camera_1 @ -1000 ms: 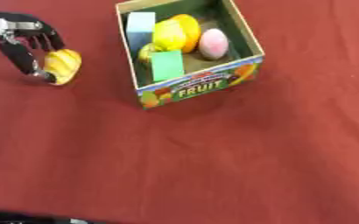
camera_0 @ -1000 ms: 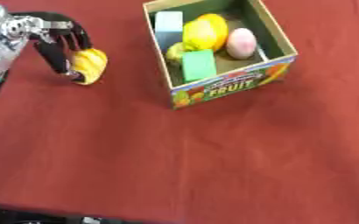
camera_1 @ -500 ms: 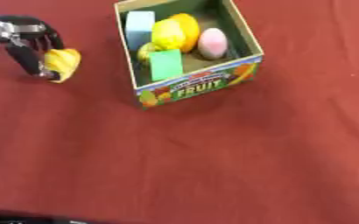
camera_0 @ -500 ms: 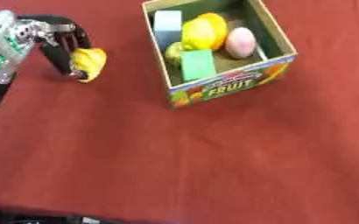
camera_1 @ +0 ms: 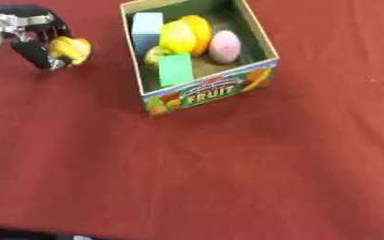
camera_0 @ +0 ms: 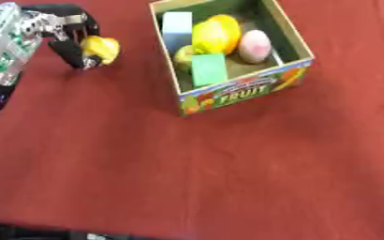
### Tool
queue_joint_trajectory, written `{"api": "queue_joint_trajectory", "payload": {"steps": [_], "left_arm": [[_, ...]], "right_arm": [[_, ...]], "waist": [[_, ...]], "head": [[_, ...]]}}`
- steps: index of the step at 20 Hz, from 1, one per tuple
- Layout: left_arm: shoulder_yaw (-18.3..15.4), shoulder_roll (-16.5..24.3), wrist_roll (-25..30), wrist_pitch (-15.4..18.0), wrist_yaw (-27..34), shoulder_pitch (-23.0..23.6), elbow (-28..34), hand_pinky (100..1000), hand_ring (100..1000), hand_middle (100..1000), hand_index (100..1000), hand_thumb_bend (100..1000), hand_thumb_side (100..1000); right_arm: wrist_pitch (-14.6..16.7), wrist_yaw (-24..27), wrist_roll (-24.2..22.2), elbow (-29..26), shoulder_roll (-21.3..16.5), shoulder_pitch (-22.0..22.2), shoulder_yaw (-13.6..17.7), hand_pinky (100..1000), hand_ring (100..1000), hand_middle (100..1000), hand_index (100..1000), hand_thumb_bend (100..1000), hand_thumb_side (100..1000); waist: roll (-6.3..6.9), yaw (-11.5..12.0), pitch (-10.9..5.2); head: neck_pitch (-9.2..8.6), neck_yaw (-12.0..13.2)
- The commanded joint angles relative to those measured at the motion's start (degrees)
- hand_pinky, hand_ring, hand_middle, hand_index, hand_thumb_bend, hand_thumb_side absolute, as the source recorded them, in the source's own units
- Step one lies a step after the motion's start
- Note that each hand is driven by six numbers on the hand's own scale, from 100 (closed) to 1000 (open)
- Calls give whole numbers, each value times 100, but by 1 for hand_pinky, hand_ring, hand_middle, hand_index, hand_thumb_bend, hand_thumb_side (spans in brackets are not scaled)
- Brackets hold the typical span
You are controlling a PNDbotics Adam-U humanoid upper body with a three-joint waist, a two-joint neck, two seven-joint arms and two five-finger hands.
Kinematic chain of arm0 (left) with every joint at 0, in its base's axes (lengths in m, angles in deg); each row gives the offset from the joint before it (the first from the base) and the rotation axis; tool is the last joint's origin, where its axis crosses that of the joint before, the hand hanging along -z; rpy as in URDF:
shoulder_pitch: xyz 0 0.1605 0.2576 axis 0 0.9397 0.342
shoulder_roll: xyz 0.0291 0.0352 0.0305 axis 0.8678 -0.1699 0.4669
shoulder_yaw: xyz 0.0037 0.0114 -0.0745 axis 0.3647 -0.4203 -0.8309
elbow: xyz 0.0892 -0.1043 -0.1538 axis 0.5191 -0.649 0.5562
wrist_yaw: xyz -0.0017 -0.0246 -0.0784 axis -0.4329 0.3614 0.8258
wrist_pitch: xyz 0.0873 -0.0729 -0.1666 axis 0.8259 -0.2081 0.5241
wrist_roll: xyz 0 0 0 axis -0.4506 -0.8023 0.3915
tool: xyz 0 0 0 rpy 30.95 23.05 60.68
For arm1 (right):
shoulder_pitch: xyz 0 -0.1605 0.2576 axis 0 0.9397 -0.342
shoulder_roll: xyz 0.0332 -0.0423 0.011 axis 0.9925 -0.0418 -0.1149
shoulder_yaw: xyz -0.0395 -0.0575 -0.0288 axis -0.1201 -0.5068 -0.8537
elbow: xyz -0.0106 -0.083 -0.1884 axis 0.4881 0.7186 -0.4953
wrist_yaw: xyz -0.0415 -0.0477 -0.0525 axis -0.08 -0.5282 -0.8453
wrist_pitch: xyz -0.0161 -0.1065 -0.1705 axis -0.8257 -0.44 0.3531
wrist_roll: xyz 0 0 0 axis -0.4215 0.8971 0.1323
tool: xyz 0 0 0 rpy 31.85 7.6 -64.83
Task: Pick up objects on the table and place them in the box.
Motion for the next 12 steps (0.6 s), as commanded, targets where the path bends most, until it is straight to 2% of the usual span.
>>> {"api": "queue_joint_trajectory", "payload": {"steps": [1, 6, 12], "left_arm": [[-113, 290, 111, -46, 61, -235, 524, 695, 643, 593, 637, 271, 100], [-181, 81, 184, -260, 149, -554, 1130, 694, 631, 586, 638, 238, 100], [-80, -625, 316, -412, 264, -1045, 1240, 693, 623, 581, 645, 175, 100]], "right_arm": [[1, 19, 37, -87, -141, -11, 93, 776, 687, 624, 720, 100, 493], [-13, 36, 29, -87, -161, -24, 76, 775, 686, 624, 719, 100, 492], [-12, 75, -40, -87, -180, -123, 23, 776, 686, 620, 719, 100, 493]], "waist": [[20, 0, -165], [60, -23, -185], [92, -117, -154]], "head": [[-2, -22], [-5, -30], [-53, 38]]}}
